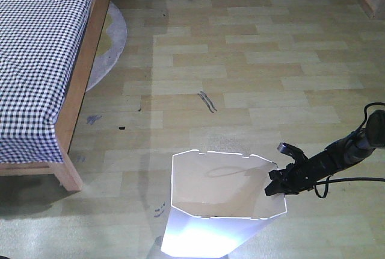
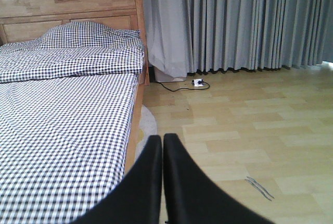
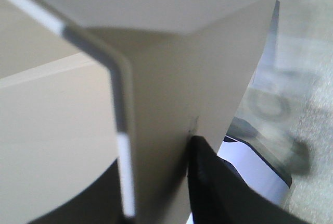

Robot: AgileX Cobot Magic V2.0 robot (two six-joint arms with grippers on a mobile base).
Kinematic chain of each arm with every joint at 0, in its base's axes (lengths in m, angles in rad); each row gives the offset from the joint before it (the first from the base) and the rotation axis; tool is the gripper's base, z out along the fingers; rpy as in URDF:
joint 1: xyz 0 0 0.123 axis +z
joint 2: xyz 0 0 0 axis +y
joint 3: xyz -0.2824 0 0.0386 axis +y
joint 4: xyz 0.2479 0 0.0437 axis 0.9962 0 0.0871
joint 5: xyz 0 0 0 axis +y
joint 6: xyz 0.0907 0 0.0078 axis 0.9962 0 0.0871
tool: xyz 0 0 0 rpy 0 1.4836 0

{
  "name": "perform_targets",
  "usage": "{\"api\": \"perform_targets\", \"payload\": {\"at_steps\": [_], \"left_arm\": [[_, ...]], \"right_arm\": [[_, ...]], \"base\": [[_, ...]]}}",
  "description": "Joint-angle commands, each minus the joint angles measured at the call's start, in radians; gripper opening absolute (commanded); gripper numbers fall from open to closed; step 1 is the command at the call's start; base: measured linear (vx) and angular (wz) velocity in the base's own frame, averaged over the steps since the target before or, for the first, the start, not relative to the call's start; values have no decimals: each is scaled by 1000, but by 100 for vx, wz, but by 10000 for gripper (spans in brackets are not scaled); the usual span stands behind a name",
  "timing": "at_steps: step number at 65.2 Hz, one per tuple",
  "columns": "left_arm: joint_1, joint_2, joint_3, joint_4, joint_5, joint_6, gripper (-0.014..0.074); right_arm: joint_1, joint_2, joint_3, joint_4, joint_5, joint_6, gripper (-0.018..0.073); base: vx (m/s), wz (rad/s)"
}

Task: Move trash bin to bedside with robot
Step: 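Carry the bin in the right gripper while turning toward the bed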

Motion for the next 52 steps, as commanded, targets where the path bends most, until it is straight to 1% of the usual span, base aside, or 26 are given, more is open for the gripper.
{"api": "perform_targets", "payload": {"at_steps": [1,52], "left_arm": [[0,-5,-21,-5,-72,-4,-6],[0,-5,-21,-5,-72,-4,-6]], "right_arm": [[-7,-86,-9,72,220,-18,-5],[-7,-86,-9,72,220,-18,-5]], "base": [[34,2],[38,3]]}}
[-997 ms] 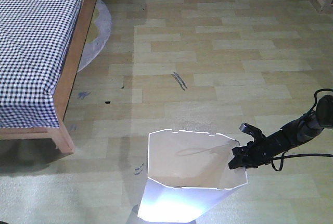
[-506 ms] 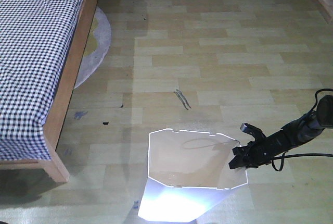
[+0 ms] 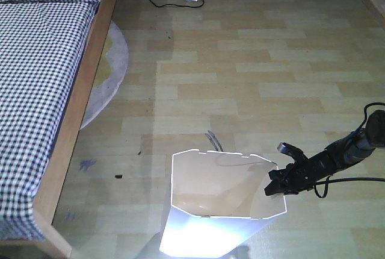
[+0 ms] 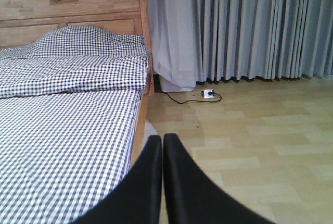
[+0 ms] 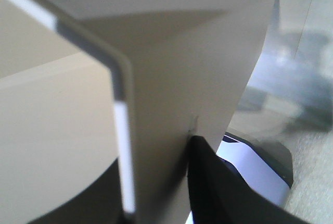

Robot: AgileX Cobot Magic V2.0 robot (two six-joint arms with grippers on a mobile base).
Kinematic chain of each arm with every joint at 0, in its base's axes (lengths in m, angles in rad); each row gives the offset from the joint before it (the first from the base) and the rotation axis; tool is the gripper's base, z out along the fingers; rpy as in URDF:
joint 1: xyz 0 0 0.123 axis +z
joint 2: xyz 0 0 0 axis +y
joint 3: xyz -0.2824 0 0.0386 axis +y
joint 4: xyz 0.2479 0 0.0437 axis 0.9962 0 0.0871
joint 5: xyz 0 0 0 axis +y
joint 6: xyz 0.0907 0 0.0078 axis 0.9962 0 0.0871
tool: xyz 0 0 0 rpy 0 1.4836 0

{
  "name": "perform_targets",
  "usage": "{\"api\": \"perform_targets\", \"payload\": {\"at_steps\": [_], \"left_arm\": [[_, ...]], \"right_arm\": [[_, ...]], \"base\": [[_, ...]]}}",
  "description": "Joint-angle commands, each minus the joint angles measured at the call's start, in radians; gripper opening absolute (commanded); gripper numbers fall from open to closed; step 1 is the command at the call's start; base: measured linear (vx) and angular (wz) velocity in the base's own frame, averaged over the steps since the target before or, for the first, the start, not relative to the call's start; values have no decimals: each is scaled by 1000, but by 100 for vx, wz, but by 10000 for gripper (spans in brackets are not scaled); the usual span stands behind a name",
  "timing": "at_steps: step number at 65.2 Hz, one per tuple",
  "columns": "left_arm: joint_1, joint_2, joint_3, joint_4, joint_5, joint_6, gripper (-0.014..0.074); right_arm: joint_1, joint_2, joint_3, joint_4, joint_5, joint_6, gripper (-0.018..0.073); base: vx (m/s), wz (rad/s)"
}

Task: Move trash bin to bedside with robot
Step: 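Carry the bin in the right gripper while turning toward the bed, then drive forward alongside the bed toward the curtains holding the bin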

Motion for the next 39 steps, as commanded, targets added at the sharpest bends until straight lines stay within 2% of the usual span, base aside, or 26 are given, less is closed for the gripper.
{"api": "perform_targets", "payload": {"at_steps": [1,39], "left_arm": [[0,-5,-21,-5,-72,-4,-6],[0,-5,-21,-5,-72,-4,-6]], "right_arm": [[-4,-86,-9,72,220,-19,-5],[-4,-86,-9,72,220,-19,-5]], "base": [[40,-3],[42,-3]]}}
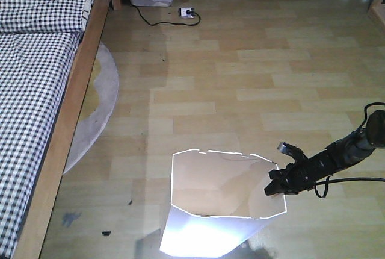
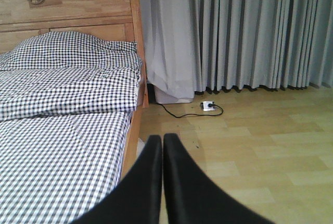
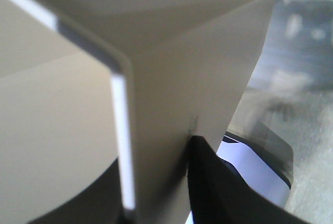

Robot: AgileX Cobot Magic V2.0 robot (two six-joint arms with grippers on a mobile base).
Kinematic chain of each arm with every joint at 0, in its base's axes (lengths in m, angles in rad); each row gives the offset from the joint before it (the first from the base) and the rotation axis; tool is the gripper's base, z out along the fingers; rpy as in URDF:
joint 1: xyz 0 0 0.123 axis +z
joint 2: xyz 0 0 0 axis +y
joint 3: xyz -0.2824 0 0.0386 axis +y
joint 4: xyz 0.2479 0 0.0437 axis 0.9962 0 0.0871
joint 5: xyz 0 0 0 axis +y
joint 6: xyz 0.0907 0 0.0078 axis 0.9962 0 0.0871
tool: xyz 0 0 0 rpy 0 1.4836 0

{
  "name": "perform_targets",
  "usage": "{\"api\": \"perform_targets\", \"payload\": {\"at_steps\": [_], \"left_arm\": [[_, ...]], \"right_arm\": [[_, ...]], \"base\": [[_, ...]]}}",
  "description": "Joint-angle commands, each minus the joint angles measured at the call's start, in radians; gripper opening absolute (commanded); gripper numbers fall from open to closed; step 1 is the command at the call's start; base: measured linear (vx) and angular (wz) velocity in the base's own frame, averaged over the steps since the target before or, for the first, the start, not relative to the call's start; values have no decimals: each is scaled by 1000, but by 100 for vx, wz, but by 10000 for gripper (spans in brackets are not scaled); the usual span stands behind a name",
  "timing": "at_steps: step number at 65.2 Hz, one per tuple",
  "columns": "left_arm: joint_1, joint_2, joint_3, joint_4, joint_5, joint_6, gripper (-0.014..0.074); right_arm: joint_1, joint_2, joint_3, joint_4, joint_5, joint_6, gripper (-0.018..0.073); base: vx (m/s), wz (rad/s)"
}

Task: Move trash bin to bedside with robot
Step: 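Drive forward alongside the bed toward the curtains holding the bin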

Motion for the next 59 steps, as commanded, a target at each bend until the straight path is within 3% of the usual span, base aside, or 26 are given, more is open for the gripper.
{"api": "perform_targets", "payload": {"at_steps": [1,59], "left_arm": [[0,-5,-21,-5,-72,-4,-6],[0,-5,-21,-5,-72,-4,-6]], "right_arm": [[-4,-86,-9,72,221,-19,-5],[-4,-86,-9,72,221,-19,-5]], "base": [[43,1],[42,3]]}}
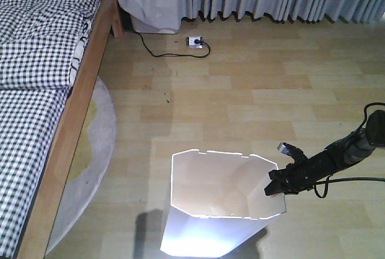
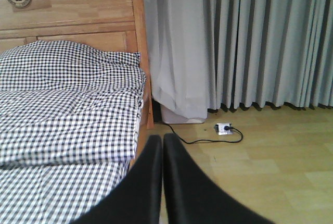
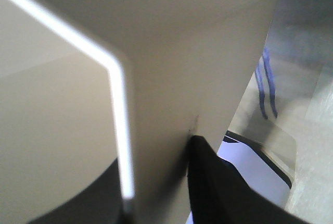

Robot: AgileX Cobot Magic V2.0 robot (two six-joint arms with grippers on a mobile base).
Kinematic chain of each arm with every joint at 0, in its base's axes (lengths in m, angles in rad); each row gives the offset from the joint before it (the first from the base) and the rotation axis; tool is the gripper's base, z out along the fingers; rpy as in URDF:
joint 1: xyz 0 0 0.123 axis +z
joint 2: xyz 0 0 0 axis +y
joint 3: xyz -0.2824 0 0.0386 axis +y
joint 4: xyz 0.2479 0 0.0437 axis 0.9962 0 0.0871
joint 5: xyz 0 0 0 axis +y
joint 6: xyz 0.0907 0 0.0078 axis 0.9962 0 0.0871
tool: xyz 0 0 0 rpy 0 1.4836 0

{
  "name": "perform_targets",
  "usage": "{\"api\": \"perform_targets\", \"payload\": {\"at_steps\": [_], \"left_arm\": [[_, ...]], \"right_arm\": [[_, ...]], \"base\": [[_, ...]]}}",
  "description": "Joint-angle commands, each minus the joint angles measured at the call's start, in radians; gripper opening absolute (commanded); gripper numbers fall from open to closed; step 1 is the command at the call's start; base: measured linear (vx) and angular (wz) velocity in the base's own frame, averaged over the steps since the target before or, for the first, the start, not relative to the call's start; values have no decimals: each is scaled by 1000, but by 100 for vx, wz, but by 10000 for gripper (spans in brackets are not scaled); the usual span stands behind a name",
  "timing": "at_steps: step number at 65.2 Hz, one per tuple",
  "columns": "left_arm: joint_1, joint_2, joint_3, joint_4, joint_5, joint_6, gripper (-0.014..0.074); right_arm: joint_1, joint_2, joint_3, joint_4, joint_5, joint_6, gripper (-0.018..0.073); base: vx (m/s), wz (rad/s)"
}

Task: Move trash bin to bedside with robot
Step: 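Drive forward alongside the bed toward the curtains holding the bin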

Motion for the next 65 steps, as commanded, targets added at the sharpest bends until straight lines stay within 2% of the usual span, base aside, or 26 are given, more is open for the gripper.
{"api": "perform_targets", "payload": {"at_steps": [1,65], "left_arm": [[0,-5,-21,-5,-72,-4,-6],[0,-5,-21,-5,-72,-4,-6]], "right_arm": [[-4,-86,-9,71,221,-19,-5],[-4,-86,-9,71,221,-19,-5]], "base": [[42,0],[40,0]]}}
